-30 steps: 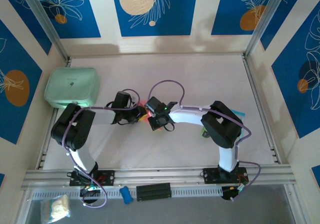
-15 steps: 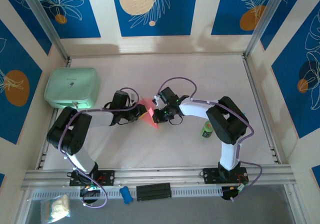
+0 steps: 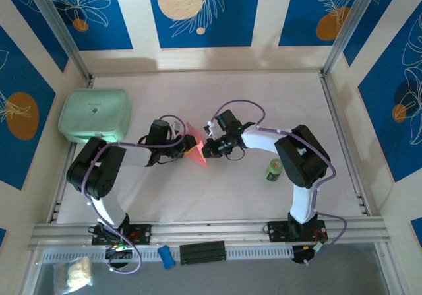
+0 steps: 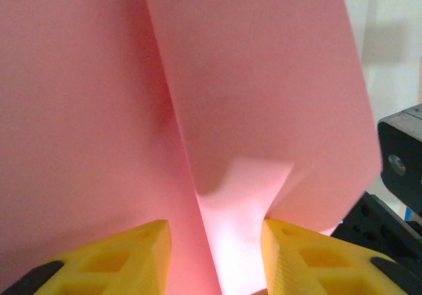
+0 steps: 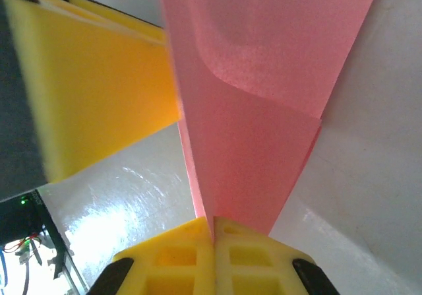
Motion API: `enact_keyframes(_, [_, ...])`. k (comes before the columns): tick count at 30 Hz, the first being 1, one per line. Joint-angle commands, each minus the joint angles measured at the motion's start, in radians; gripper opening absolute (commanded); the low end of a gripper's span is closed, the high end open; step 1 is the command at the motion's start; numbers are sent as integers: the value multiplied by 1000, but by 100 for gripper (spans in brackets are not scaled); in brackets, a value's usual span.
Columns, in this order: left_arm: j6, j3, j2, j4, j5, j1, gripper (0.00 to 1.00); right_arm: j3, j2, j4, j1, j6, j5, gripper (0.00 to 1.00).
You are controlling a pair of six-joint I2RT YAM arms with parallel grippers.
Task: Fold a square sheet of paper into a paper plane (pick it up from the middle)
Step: Fourth fold the wing at the center of the table.
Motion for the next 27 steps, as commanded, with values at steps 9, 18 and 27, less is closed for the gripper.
enact_keyframes(9, [18,18,47,-57,-10,-11,42,18,48,-10,-6,-6,-58,7])
enact_keyframes(18, [5,39,68,-178,-65,-15,40,11,35,-18,-8,1,-26,19])
enact_keyframes(27, [1,64,77,-323,-133,-18,37,-106,-86,88,27,33,122,33])
